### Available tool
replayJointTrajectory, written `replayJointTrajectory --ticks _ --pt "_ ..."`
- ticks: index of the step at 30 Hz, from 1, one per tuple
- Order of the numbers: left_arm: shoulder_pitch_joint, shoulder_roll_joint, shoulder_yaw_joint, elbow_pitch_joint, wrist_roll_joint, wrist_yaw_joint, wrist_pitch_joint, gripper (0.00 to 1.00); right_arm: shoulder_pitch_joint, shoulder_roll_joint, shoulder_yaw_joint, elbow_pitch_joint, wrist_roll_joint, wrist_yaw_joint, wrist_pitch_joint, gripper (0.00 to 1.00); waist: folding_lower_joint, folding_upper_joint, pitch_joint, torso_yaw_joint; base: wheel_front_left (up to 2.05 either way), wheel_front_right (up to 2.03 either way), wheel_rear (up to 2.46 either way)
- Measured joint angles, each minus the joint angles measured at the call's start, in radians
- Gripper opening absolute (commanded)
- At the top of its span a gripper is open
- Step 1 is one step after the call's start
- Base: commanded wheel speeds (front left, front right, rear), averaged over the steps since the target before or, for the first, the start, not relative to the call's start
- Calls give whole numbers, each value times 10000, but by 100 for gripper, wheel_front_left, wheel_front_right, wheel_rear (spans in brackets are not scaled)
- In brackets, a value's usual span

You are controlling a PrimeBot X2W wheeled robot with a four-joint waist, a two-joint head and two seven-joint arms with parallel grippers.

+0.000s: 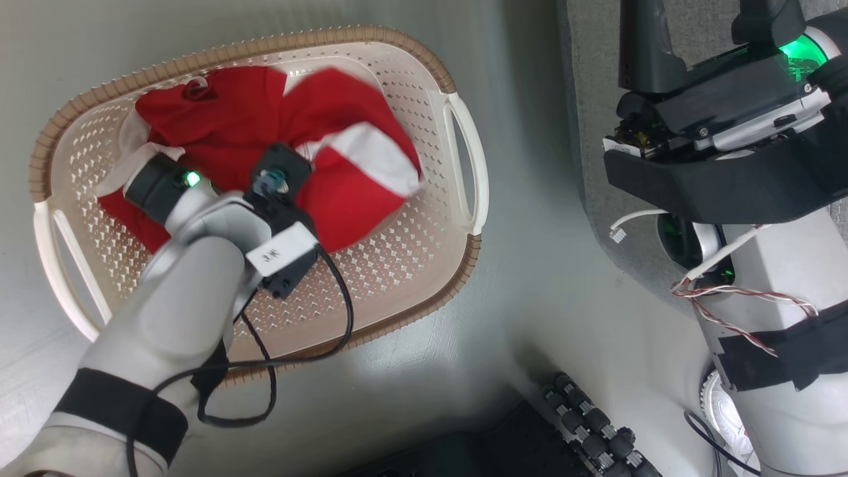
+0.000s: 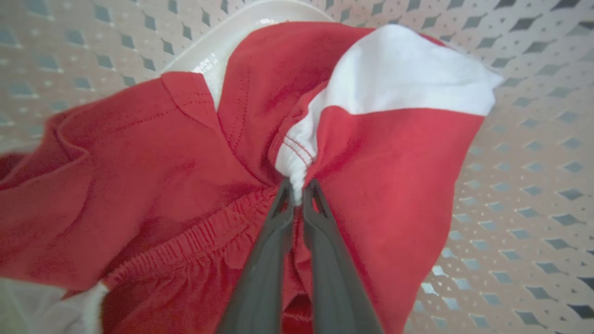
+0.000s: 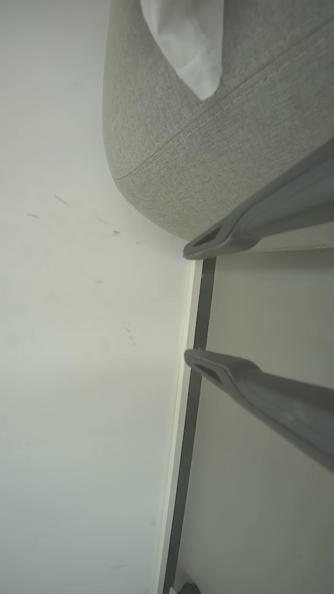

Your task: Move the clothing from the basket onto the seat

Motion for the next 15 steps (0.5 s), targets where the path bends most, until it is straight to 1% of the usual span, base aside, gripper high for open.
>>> replayJointTrajectory --ticks 2,9,15 --pt "-45 10 207 -105 -117 0 -305 0 -44 58 6 104 2 52 0 100 1 0 -18 13 0 0 0" --pt "31 199 359 -362 -420 0 -1137 0 -241 174 4 435 2 173 -8 100 0 0 -189 0 0 0 0" --pt "493 -109 393 -585 -564 0 -2102 0 -196 128 -121 1103 2 288 -8 100 0 0 -544 126 0 0 0"
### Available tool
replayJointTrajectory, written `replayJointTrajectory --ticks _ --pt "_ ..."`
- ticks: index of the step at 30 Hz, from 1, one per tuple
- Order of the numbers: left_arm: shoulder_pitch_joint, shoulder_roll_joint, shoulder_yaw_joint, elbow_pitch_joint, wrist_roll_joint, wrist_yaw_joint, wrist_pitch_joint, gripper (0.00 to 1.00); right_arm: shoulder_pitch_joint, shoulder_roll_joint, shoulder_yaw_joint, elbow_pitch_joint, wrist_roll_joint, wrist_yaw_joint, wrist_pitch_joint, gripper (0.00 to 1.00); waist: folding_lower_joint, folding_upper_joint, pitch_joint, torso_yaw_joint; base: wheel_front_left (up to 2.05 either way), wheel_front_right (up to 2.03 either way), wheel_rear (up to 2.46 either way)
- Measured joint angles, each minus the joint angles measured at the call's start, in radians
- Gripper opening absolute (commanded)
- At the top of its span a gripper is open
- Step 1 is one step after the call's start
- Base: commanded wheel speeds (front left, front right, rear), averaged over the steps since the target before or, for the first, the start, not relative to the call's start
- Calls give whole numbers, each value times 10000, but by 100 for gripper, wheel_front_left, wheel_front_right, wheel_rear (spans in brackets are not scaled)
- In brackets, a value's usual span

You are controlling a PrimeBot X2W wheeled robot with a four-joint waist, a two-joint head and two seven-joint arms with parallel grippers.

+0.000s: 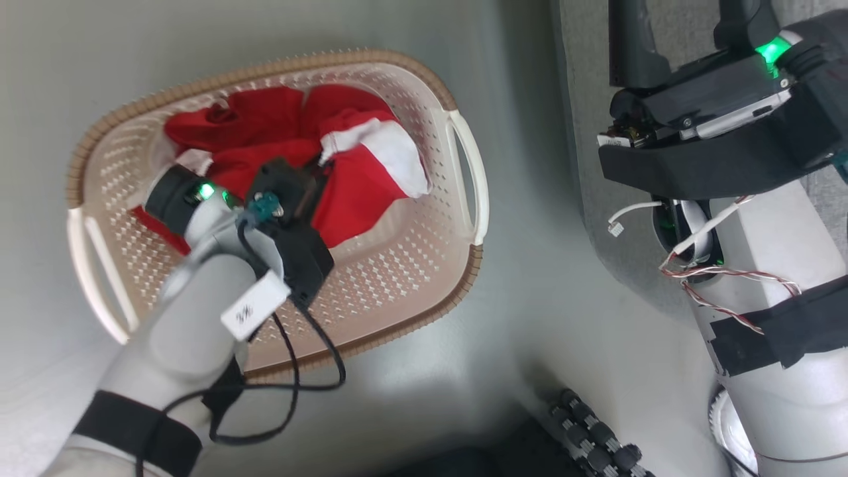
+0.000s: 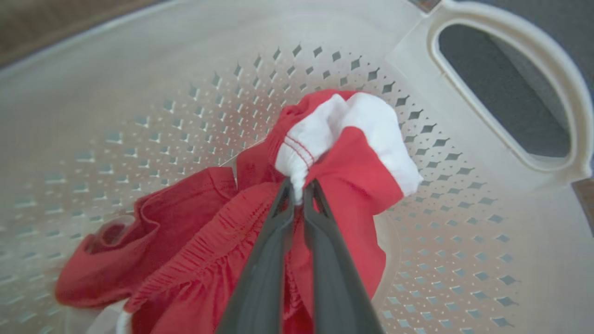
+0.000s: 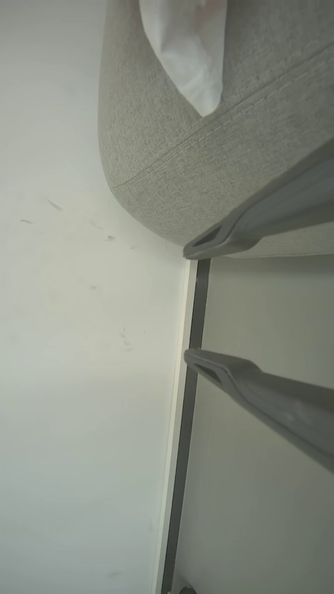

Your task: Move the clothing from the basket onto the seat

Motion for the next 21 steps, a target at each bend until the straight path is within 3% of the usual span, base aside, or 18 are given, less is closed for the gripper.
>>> replayJointTrajectory --ticks 6,21 --pt "428 -167 232 -313 -188 2 -924 0 257 -119 -111 619 0 153 0 100 0 0 -594 276 0 0 0" --pt "634 -215 1179 -1632 -771 280 -1124 0 1171 -320 -464 1843 2 364 2 100 -1 0 -2518 1391 0 0 0"
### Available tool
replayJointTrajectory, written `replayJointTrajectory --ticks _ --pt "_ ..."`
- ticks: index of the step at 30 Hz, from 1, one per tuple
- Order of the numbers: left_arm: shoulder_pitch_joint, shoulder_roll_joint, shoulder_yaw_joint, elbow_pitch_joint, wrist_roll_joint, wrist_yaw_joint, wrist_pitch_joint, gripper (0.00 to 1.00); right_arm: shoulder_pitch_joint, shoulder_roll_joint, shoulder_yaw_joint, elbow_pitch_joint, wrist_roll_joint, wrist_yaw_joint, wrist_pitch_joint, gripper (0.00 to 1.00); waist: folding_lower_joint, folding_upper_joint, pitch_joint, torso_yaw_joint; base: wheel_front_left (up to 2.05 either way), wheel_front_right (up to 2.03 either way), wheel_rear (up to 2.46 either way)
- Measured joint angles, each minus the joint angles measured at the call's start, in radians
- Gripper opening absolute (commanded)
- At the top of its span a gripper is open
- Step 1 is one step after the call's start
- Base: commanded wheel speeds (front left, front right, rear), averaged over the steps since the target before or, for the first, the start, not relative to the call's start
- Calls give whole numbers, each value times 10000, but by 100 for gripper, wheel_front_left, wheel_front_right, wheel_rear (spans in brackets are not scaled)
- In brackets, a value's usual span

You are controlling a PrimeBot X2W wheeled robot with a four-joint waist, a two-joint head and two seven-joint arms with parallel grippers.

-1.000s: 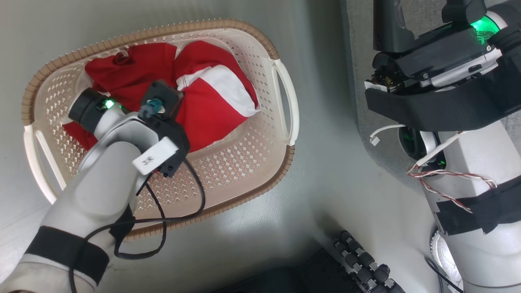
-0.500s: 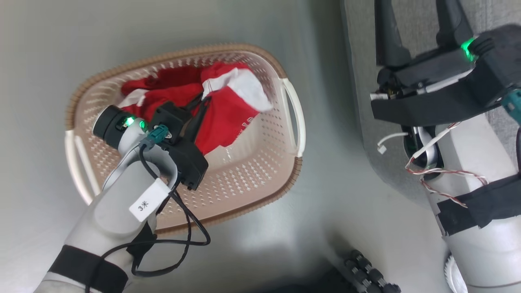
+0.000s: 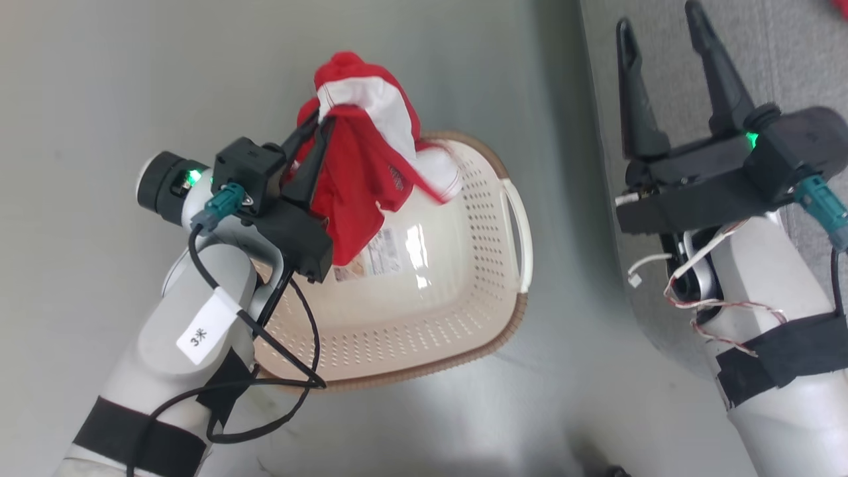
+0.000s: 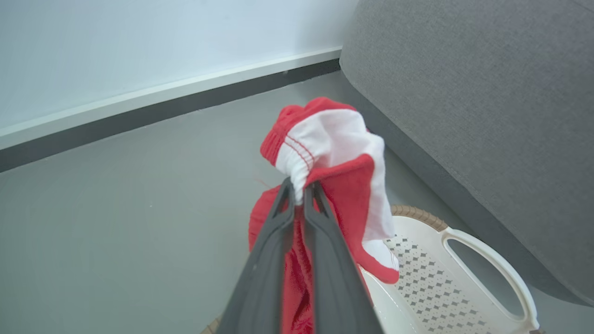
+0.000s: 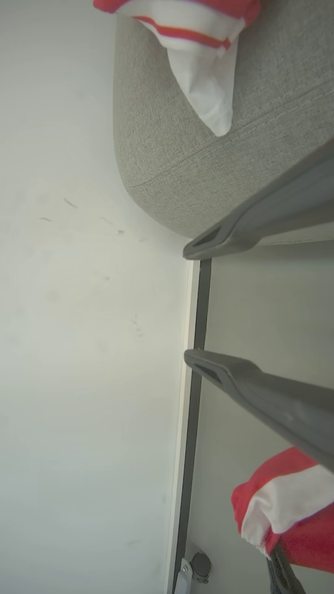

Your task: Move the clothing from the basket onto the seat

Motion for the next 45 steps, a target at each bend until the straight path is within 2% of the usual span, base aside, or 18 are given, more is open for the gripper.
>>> replayJointTrajectory --ticks 9,22,29,36,45 --pt "0 29 374 -711 -284 63 -2 0 384 -58 -15 606 0 240 0 100 0 0 -1218 469 0 0 0" --pt "-19 138 414 -1154 -282 -17 -2 0 849 -4 257 1549 0 679 2 100 -1 -1 -2982 811 0 0 0" --pt "-219 -211 224 -1070 -280 -21 -2 0 1098 44 694 2127 -6 945 8 100 -1 -1 -3916 938 0 0 0" --pt "-332 -424 36 -752 -280 -31 17 0 1056 600 1480 2949 -17 1197 10 100 0 -1 -4838 1086 0 0 0" --pt "-314 -773 -337 -370 -330 -104 276 0 888 913 2253 4439 174 1279 10 100 -1 0 -6032 1201 0 0 0"
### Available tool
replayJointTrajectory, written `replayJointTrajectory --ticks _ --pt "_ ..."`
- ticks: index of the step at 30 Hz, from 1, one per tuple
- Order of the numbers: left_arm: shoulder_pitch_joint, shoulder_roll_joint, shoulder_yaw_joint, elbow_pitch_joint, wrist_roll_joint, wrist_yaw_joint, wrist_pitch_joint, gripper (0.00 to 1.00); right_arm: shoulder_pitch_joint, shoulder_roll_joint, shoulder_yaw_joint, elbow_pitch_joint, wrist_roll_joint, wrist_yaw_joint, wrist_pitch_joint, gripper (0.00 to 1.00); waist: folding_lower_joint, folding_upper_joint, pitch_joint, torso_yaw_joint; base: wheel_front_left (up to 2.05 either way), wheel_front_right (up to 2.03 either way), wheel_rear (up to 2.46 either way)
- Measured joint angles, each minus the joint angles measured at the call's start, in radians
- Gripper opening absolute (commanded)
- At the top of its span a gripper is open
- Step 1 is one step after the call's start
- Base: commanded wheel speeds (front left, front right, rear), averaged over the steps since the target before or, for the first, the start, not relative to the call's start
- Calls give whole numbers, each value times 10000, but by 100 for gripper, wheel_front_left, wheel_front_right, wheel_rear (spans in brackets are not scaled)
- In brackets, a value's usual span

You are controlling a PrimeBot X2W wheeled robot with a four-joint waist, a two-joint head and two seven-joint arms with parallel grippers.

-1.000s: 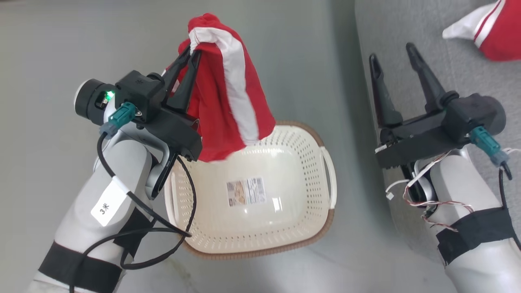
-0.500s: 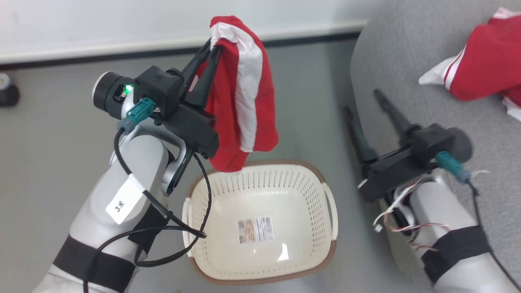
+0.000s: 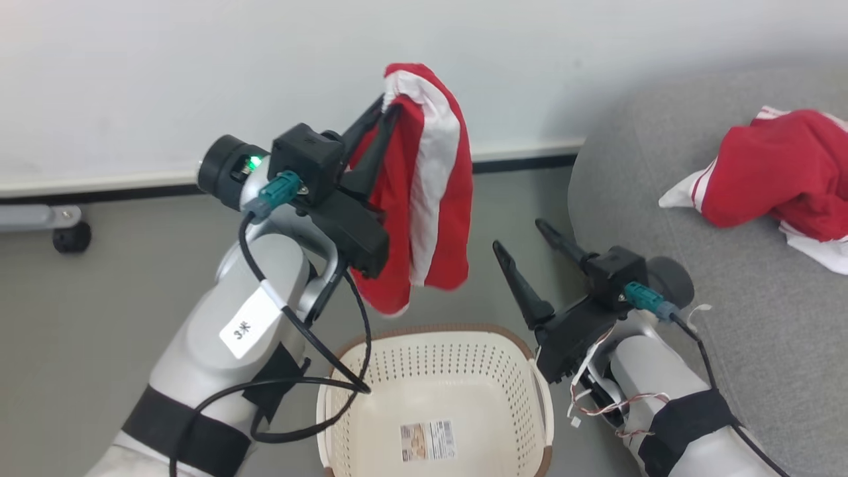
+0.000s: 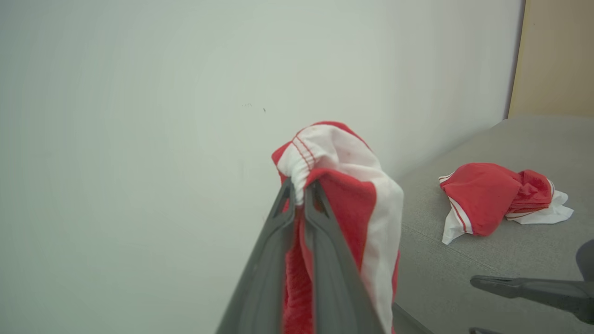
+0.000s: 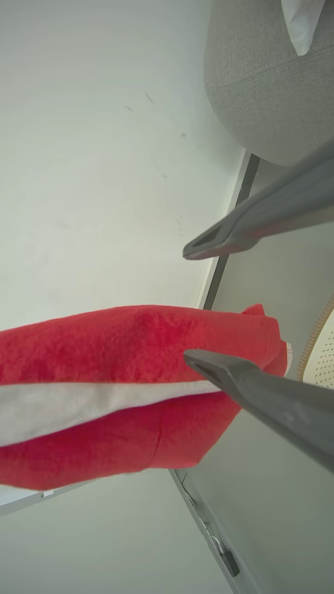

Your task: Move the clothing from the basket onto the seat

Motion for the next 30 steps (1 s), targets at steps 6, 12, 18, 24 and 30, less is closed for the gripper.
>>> replayJointTrajectory --ticks 6,12,18,24,30 --pt "338 -105 -215 169 -130 -4 111 0 209 109 533 594 282 2 0 100 0 -1 -786 107 0 0 0" --pt "896 -121 -351 -29 -194 -2 362 0 840 132 1427 619 767 2 2 100 0 -1 -1471 247 0 0 0" --pt "1194 -151 -587 -414 -244 10 575 0 999 142 1875 662 978 4 2 100 0 0 -1851 399 0 0 0" --pt "1405 -205 -894 -1014 -293 12 844 0 891 138 2516 510 1605 4 2 100 1 -1 -2067 698 0 0 0" --pt "1535 -219 -1145 -1509 -326 42 1103 0 524 138 2871 694 1948 4 2 100 1 1 -2209 1016 0 0 0"
